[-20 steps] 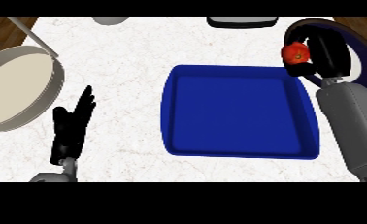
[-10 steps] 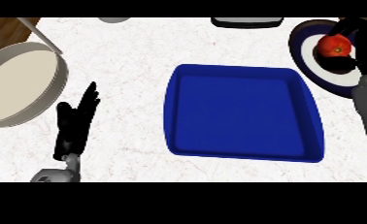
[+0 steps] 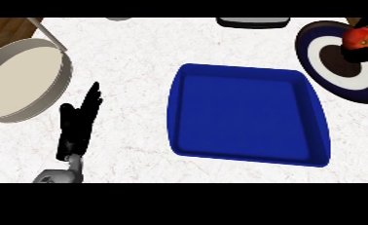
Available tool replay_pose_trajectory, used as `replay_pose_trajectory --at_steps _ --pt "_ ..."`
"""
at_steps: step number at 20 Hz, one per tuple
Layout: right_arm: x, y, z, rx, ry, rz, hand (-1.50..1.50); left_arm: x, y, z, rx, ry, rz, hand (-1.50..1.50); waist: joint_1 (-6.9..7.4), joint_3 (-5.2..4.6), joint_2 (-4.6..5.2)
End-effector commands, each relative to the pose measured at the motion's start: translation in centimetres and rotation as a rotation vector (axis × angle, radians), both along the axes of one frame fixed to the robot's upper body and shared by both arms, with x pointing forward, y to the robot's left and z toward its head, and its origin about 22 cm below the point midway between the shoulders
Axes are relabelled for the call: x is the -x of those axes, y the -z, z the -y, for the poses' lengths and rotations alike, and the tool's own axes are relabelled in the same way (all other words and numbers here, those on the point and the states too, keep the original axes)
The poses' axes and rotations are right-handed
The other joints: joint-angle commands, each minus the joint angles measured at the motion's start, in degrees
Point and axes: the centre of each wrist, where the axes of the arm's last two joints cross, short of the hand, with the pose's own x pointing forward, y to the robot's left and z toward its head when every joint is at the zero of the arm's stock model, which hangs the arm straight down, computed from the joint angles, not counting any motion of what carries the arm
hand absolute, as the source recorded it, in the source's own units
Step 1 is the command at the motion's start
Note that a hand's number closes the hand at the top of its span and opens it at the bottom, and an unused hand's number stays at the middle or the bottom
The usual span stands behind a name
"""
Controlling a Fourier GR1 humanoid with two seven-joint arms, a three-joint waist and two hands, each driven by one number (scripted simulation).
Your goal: Pick the tomato from the tray and place it in the plate
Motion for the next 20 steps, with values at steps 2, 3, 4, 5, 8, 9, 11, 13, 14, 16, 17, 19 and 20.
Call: replay_pose_trajectory --at_steps 2,3,4,5,8,9,11,13,14,16,17,19,20 --pt "0.5 0.4 2.6 -0.01 0.021 -0.135 1.5 0.3 0.3 2.1 0.016 0.007 -0.004 0.0 0.7 0.06 0.29" --pt "0.9 1.7 2.8 -0.011 0.045 -0.163 1.5 -1.0 -1.0 0.4 0.011 0.027 0.005 0.0 1.28 0.11 0.67" --pt "1.1 1.8 3.2 -0.034 0.026 -0.205 1.5 1.1 1.3 0.4 0.004 0.013 0.014 0.0 1.31 0.07 0.53" --pt "0.2 1.8 1.8 -0.057 0.004 -0.241 1.5 0.1 -0.3 0.8 -0.001 0.03 0.007 0.0 1.47 0.1 0.53" --pt "1.7 2.6 4.0 -0.108 0.002 -0.349 1.5 -0.8 -1.6 1.5 0.003 0.041 0.026 0.0 1.9 0.19 0.84" --pt "2.4 2.9 4.9 -0.055 0.02 -0.422 1.5 0.1 0.1 0.2 -0.007 0.03 0.017 0.0 2.0 0.12 0.94" --pt "2.8 3.2 5.4 -0.094 0.008 -0.445 -1.5 -0.3 -0.4 1.9 0.015 0.044 0.013 0.0 1.85 0.19 0.89" --pt "2.0 4.1 3.7 -0.088 -0.001 -0.467 -1.5 -1.4 -0.7 2.7 -0.012 0.041 0.005 0.0 1.65 0.19 0.97" --pt "2.3 1.4 5.7 -0.095 -0.041 -0.461 -1.5 0.0 -0.7 1.0 -0.011 0.023 0.023 0.0 2.62 0.23 0.97" --pt "3.5 3.3 6.2 -0.098 -0.126 -0.437 -1.5 0.1 0.1 1.4 0.0 0.022 0.013 0.0 1.64 0.23 0.83" --pt "2.2 1.9 5.3 -0.143 -0.177 -0.4 -1.5 -0.3 -0.1 0.9 0.001 0.031 0.011 0.0 1.56 0.2 0.75" --pt "2.4 1.3 5.9 -0.214 -0.267 -0.277 -1.5 -0.4 -0.2 1.3 0.013 0.024 0.004 0.0 1.31 0.28 0.74" --pt "2.6 0.8 6.4 -0.261 -0.309 -0.235 -1.5 -0.5 -0.3 1.1 0.014 0.017 0.003 0.0 0.89 0.27 0.54"
